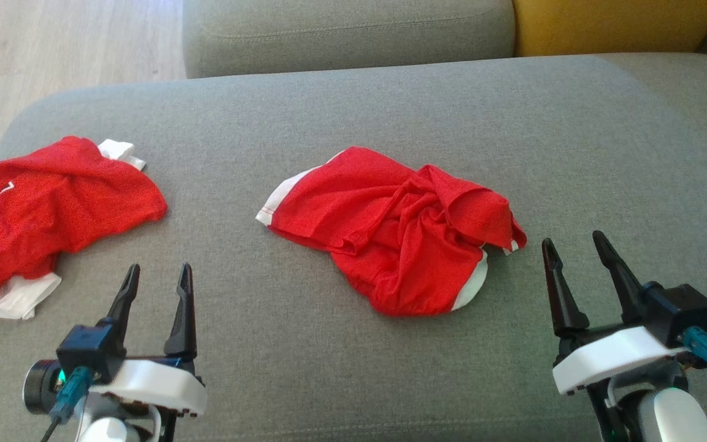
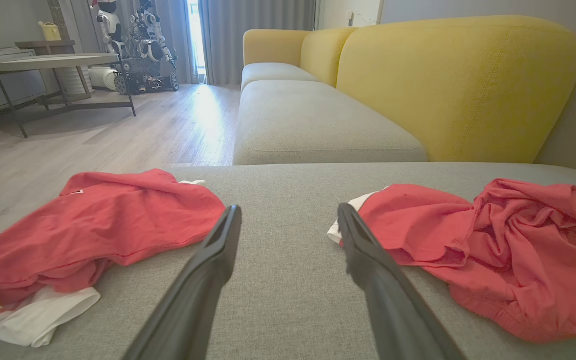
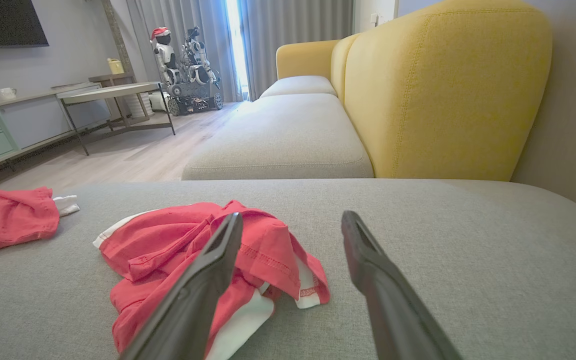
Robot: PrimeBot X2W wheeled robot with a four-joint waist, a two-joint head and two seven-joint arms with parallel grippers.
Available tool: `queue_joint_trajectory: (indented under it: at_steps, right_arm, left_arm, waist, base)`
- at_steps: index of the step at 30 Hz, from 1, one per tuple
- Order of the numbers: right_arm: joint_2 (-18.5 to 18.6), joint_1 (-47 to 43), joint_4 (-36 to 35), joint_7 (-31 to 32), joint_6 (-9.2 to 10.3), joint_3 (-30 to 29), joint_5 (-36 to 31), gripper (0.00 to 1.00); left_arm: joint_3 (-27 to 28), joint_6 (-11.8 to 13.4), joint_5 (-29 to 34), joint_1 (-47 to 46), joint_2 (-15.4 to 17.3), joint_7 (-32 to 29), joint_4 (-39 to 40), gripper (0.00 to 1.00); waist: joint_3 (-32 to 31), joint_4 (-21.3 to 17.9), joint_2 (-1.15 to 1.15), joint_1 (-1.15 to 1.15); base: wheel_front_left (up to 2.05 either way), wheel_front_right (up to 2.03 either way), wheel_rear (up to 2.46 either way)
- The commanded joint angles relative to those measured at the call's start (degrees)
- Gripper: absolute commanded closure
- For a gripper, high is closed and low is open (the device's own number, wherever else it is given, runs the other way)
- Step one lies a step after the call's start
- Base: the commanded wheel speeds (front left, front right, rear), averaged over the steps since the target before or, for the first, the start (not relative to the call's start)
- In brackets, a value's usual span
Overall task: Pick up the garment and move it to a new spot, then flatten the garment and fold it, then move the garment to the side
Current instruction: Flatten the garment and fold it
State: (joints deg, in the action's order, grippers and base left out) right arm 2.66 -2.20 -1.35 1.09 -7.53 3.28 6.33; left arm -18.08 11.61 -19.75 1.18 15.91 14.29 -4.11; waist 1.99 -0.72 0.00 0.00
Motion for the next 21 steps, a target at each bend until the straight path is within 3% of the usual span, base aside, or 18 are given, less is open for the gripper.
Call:
queue_joint_trajectory:
  at_steps: [1, 7, 11, 16, 21]
  right_arm:
    - [0.2, 1.4, -2.2, -0.1, 0.04, 1.3, 0.4, 0.0]
    - [0.2, 1.6, -2.2, -0.2, 0.04, 1.3, 0.6, 0.0]
    - [0.2, 2.0, -2.4, -0.2, 0.04, 1.5, 0.8, 0.0]
    - [0.2, 2.9, -2.7, -0.4, 0.04, 1.7, 0.9, 0.0]
    - [0.2, 4.2, -2.8, -0.9, 0.04, 2.2, 1.4, 0.0]
  left_arm:
    - [1.9, 0.4, -0.2, -2.6, 1.3, 0.5, 1.7, 0.0]
    - [1.5, 0.4, -0.3, -3.0, 1.3, 0.4, 1.9, 0.0]
    - [0.1, -0.9, -1.1, -4.1, 0.6, -0.8, 2.3, 0.0]
    - [-4.7, -4.0, -1.2, -6.7, -1.2, -3.9, 2.2, 0.0]
    - [-12.0, -9.0, -1.3, -9.5, -4.1, -8.5, 0.0, 0.0]
  waist:
    - [0.1, 0.0, 0.0, 0.0]
    - [0.4, 0.0, 0.0, 0.0]
    - [1.4, -0.2, 0.0, 0.0]
    - [3.6, -0.7, 0.0, 0.0]
    - [6.6, -2.0, 0.0, 0.0]
  base:
    - [0.0, 0.0, 0.0]
    - [0.0, 0.0, 0.0]
    - [0.0, 0.0, 0.0]
    - [0.0, 0.0, 0.0]
    - [0.0, 0.0, 0.0]
